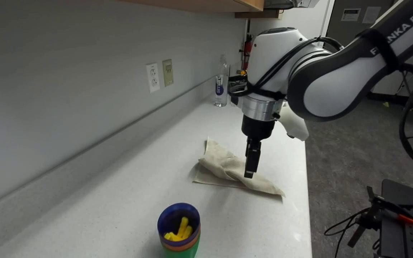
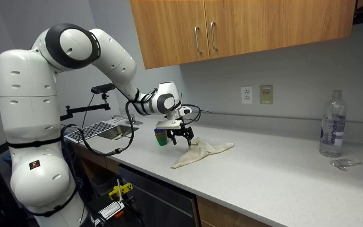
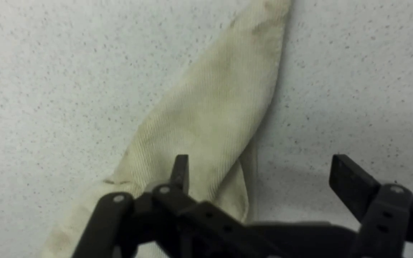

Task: Fold the cloth on the table

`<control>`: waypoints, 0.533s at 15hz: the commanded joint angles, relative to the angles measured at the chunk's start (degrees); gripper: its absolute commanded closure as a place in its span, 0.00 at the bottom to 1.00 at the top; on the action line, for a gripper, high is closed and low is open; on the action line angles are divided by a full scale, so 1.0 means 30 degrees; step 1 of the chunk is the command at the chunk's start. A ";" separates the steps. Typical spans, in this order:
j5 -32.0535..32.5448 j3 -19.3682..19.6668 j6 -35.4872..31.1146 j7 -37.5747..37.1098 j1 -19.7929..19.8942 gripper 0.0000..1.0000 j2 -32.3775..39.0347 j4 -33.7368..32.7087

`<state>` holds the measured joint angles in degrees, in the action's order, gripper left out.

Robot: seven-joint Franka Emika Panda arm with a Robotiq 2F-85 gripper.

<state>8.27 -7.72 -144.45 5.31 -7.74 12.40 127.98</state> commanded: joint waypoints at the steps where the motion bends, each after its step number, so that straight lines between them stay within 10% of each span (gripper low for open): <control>1: -0.0914 0.0221 -0.0121 -0.0371 0.0412 0.00 -0.2533 0.3055; 8: -0.2957 0.0953 -0.2005 0.0601 0.1305 0.00 -0.3160 0.6286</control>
<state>2.18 -5.20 -146.86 4.93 -4.90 4.86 142.61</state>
